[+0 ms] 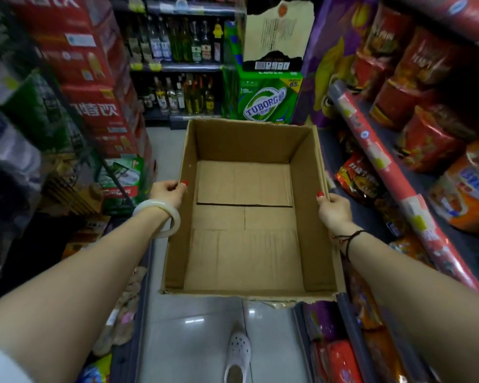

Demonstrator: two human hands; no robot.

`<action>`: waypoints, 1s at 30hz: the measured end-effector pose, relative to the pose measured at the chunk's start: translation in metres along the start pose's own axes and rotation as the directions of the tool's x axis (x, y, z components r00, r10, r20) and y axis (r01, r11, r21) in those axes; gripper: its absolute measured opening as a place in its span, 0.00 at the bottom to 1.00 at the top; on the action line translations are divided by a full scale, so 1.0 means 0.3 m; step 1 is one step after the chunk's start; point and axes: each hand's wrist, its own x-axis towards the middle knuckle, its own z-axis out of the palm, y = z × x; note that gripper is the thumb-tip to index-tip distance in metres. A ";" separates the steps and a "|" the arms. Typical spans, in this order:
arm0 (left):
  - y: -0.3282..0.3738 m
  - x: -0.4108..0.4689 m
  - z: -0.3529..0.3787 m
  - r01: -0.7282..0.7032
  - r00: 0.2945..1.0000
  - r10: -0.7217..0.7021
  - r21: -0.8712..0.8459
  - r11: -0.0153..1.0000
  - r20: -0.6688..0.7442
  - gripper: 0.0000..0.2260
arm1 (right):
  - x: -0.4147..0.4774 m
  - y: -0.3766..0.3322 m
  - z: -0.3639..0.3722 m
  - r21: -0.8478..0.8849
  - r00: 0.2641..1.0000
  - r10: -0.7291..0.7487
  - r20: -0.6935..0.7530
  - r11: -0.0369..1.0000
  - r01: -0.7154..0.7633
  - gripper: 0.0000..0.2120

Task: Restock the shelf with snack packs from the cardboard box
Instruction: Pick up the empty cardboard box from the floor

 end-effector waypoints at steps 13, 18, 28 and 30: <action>0.285 0.572 0.189 0.036 0.999 -0.036 -0.040 0.999 -0.006 0.15 | 0.564 -0.332 0.184 0.004 1.000 0.012 -0.009 1.000 -0.011 0.11; 0.371 0.785 0.279 0.073 0.997 -0.072 -0.061 0.995 0.019 0.16 | 0.761 -0.424 0.272 -0.018 0.998 0.046 -0.047 0.999 -0.047 0.15; 0.452 1.107 0.428 0.141 0.987 -0.137 -0.043 0.989 0.083 0.16 | 1.103 -0.513 0.394 -0.050 0.994 0.110 -0.020 0.993 -0.111 0.15; 0.460 1.154 0.471 0.146 0.987 -0.142 -0.045 0.988 0.075 0.15 | 1.172 -0.514 0.413 -0.045 0.994 0.114 0.002 0.993 -0.114 0.15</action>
